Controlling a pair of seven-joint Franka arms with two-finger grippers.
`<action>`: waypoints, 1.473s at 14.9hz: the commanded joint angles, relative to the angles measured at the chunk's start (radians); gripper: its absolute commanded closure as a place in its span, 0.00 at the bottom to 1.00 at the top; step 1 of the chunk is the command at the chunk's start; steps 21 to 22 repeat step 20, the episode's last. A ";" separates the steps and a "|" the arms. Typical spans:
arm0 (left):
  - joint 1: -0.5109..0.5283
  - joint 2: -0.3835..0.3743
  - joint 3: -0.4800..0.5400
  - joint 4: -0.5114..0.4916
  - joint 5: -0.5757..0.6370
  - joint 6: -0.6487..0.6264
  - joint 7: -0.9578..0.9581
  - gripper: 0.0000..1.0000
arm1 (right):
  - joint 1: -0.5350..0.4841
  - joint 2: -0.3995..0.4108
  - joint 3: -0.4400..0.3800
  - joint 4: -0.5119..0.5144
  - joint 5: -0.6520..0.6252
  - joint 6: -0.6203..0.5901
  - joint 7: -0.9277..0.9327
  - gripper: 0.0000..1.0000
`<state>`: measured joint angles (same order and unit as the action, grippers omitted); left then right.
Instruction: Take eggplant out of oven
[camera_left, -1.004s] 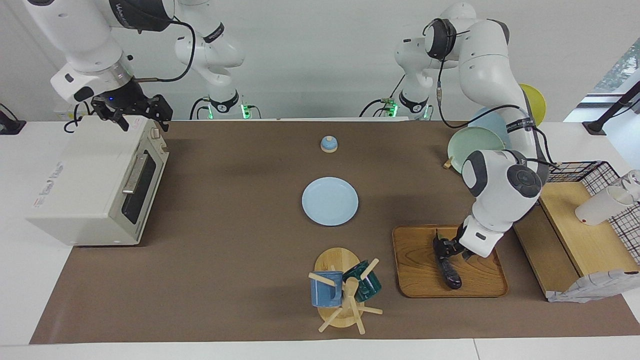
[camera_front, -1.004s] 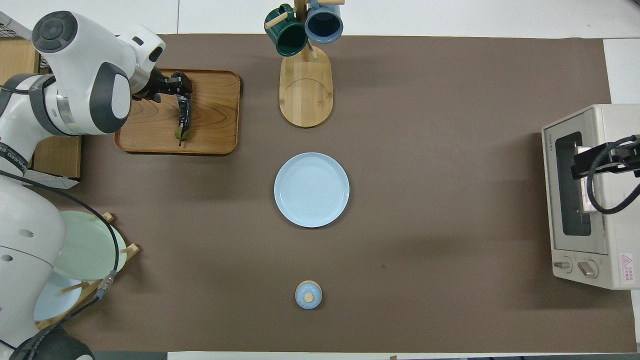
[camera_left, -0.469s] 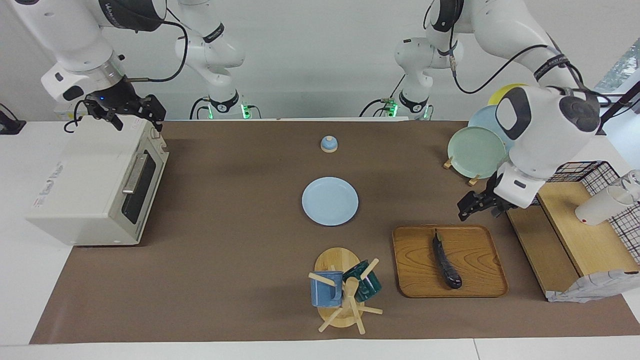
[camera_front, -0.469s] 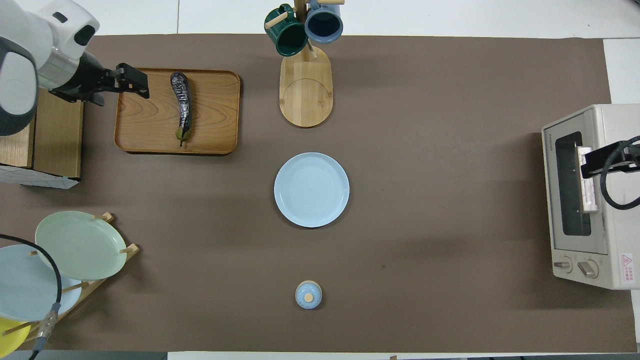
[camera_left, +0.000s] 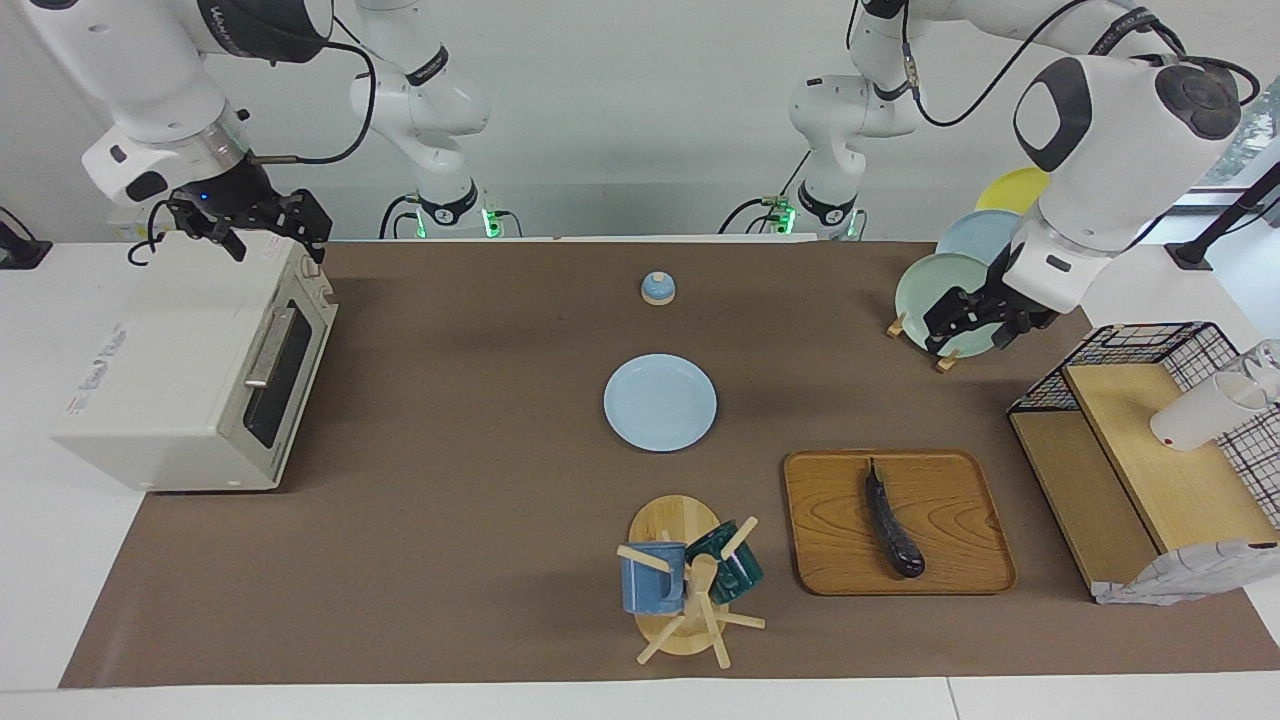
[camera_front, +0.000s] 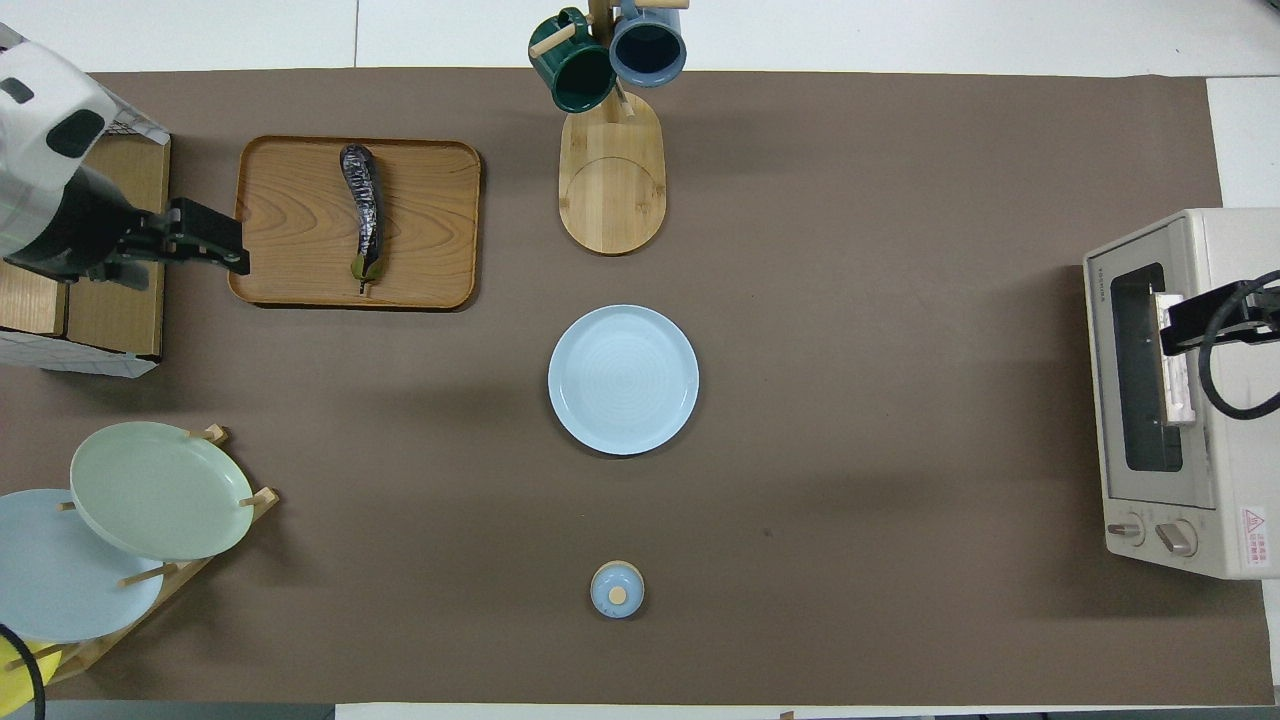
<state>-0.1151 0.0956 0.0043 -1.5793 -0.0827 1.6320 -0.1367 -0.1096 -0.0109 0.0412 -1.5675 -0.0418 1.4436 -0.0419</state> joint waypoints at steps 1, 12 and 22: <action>-0.015 -0.135 0.002 -0.181 0.038 0.016 -0.007 0.00 | -0.005 0.000 0.003 -0.008 0.033 0.031 0.005 0.00; 0.035 -0.097 -0.038 -0.071 0.041 -0.052 -0.006 0.00 | -0.004 -0.032 0.005 -0.078 0.034 0.074 0.007 0.00; 0.037 -0.099 -0.063 -0.077 0.084 -0.041 0.003 0.00 | -0.012 -0.034 0.005 -0.080 0.033 0.080 0.004 0.00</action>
